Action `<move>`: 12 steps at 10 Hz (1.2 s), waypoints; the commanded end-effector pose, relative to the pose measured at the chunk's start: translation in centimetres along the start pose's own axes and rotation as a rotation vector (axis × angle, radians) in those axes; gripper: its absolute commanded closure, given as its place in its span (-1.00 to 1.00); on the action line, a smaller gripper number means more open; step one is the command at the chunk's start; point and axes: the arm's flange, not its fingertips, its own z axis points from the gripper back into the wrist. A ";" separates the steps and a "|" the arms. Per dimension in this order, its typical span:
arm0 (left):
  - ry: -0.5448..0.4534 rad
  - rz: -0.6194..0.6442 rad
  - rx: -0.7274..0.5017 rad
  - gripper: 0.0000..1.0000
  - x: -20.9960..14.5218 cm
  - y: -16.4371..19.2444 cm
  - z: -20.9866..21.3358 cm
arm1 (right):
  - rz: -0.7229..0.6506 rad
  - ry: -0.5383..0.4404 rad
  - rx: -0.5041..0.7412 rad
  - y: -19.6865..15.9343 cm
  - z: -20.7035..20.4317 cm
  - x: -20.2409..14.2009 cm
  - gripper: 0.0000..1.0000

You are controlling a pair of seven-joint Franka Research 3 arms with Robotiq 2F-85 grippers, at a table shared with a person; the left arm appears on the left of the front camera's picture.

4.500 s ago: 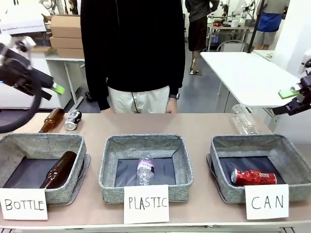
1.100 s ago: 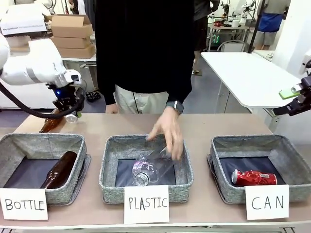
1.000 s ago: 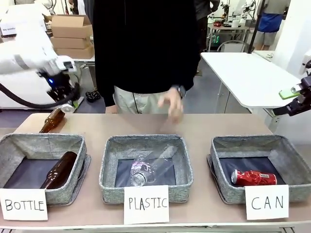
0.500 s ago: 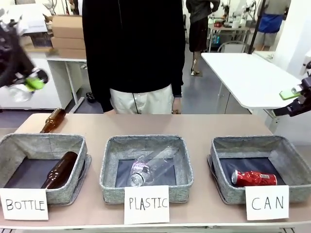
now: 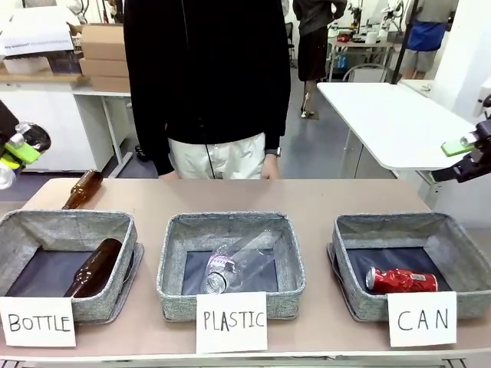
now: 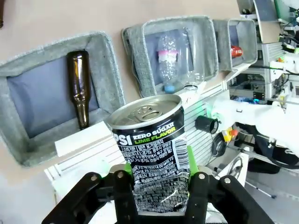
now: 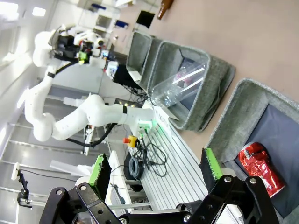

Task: Sort the can waste into the basket.
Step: Pick up the can waste from the table and place it in the right Fabric basket.

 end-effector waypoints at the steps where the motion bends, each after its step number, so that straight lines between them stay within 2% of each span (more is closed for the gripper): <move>1: 0.005 0.002 0.000 1.00 1.0 0.1 0.7 | -0.007 0.006 -0.007 0.3 0.1 0.1 -1.00; 2: 0.000 0.000 0.000 0.11 0.0 0.0 0.0 | 0.000 0.000 0.000 0.0 0.0 0.0 -1.00; 4: 0.053 -0.299 -0.100 0.11 4.8 -5.5 -6.7 | 0.007 -0.001 0.000 -1.1 2.0 -2.8 -1.00; 5: 0.067 -0.389 -0.115 0.11 6.9 -9.2 -9.9 | -0.028 -0.091 -0.039 -2.1 4.8 -5.7 -1.00; 6: 0.057 -0.489 -0.106 0.11 9.3 -13.6 -13.5 | -0.100 -0.247 -0.068 -3.7 9.0 -10.0 -1.00; 7: 0.046 -0.599 -0.169 0.11 11.3 -17.9 -17.2 | -0.187 -0.361 -0.086 -5.1 11.9 -14.2 -1.00; 8: -0.034 -0.664 -0.236 0.11 13.2 -22.5 -21.7 | -0.231 -0.454 -0.069 -6.2 13.6 -18.2 -1.00; 9: -0.054 -0.747 -0.280 0.11 13.8 -27.9 -26.9 | -0.273 -0.525 -0.083 -6.7 14.1 -21.6 -1.00; 10: -0.085 -0.871 -0.288 0.11 12.8 -33.3 -32.4 | -0.334 -0.571 -0.074 -7.5 14.0 -24.7 -1.00; 11: -0.054 -0.942 -0.301 0.11 12.2 -36.2 -36.4 | -0.354 -0.586 -0.034 -8.5 13.1 -26.5 -1.00; 12: 0.048 -0.868 -0.280 0.11 12.6 -37.1 -38.9 | -0.340 -0.571 0.027 -9.5 11.5 -27.0 -1.00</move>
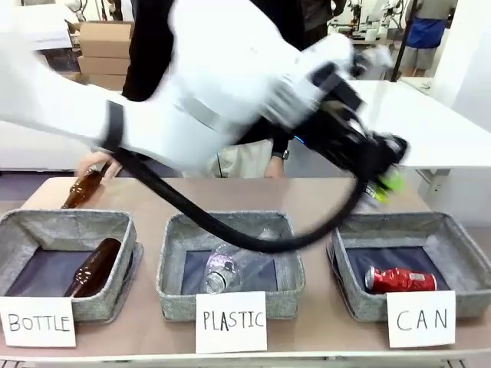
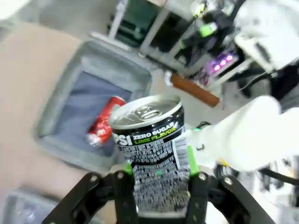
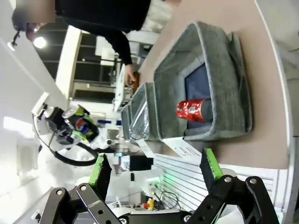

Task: Sort the can waste into the basket.
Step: Pick up the can waste from the table and place it in the right Fabric basket.

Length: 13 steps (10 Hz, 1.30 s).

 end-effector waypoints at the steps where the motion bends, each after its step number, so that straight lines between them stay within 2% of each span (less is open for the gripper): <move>1: -0.030 0.037 0.039 0.11 -0.7 0.6 4.7 | 0.027 0.004 -0.032 1.4 0.8 1.2 -1.00; 4: -0.030 0.037 0.039 0.11 -0.7 0.6 4.7 | 0.027 0.004 -0.032 1.4 0.8 1.2 -1.00; 5: -0.027 0.017 0.031 0.11 0.5 1.3 2.4 | 0.027 0.004 -0.032 1.4 0.8 1.2 -1.00; 6: -0.042 -0.068 0.045 0.11 1.9 3.9 -2.1 | 0.027 0.004 -0.032 1.4 0.8 1.2 -1.00; 7: -0.002 -0.103 0.018 0.11 3.1 5.7 -6.4 | 0.027 0.004 -0.032 1.4 0.8 1.2 -1.00; 8: 0.030 -0.098 0.034 0.11 3.4 5.7 -8.3 | 0.027 0.004 -0.032 1.4 0.8 1.2 -1.00; 13: 0.092 -0.118 0.051 0.11 2.7 5.9 -12.4 | 0.027 0.004 -0.032 1.4 0.8 1.2 -1.00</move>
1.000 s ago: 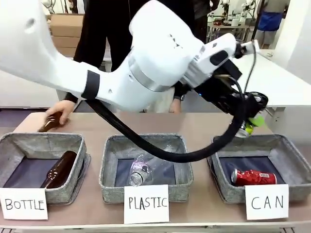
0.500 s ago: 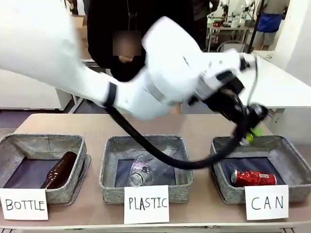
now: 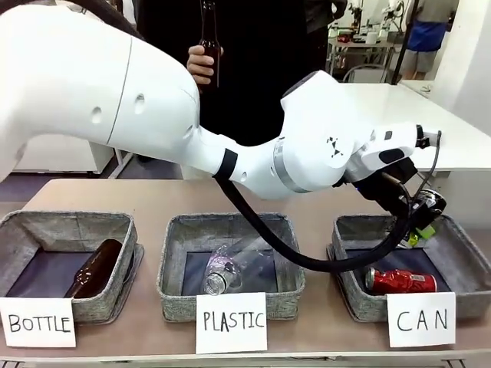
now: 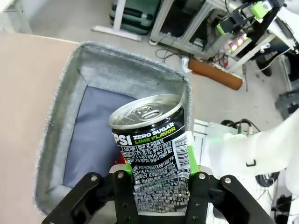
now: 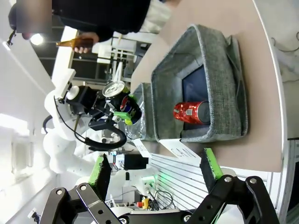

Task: Sort the can waste into the basket.
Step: Pick up the can waste from the table and place it in the right Fabric basket.

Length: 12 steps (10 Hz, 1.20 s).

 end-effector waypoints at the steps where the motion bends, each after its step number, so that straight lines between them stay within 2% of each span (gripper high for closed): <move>1: 0.021 0.014 0.014 -0.53 0.9 -0.4 -0.4 | -0.007 -0.002 0.001 0.4 -0.1 -0.1 -1.00; 2: 0.039 0.003 0.018 -1.00 0.9 -0.4 -0.6 | -0.007 -0.002 0.001 0.4 -0.1 -0.1 -1.00; 9: 0.031 0.017 0.029 -1.00 0.9 -0.2 0.5 | -0.007 -0.002 0.001 0.4 -0.1 -0.1 -1.00; 10: 0.046 0.045 0.019 -1.00 0.9 -0.2 2.3 | -0.007 -0.002 0.001 0.4 -0.1 -0.1 -1.00; 11: 0.121 0.102 -0.044 -1.00 0.1 -1.2 6.8 | -0.007 -0.002 0.001 0.4 -0.1 -0.1 -1.00; 12: 0.151 0.171 -0.128 -1.00 -1.9 -2.0 13.2 | -0.007 -0.002 0.001 0.4 -0.1 -0.1 -1.00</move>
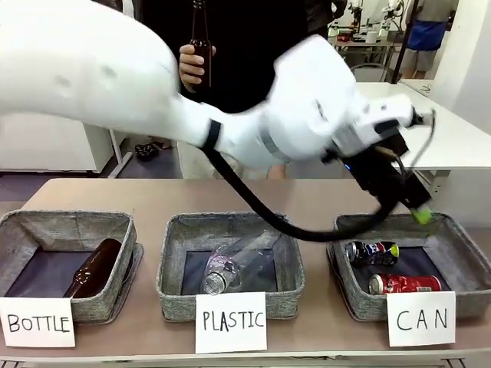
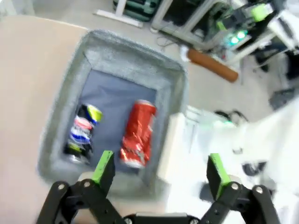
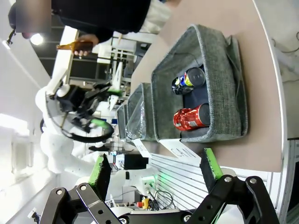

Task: Sort the can waste into the basket.
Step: Pick up the can waste from the table and place it in the right Fabric basket.

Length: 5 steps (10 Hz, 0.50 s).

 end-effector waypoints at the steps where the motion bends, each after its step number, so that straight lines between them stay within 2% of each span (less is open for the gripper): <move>1: 0.067 0.188 -0.067 -1.00 -7.7 -1.8 14.2 | -0.007 -0.002 0.000 0.4 -0.1 -0.1 -1.00; 2: -0.011 0.355 0.008 -1.00 -12.5 -1.7 20.7 | -0.007 -0.002 0.000 0.4 -0.1 -0.1 -1.00; 3: -0.136 0.489 0.029 -1.00 -17.1 -1.1 25.8 | -0.007 -0.002 0.000 0.4 -0.1 -0.1 -1.00; 5: -0.373 0.684 -0.037 -1.00 -24.8 1.7 33.2 | -0.007 -0.002 0.000 0.4 -0.1 -0.1 -1.00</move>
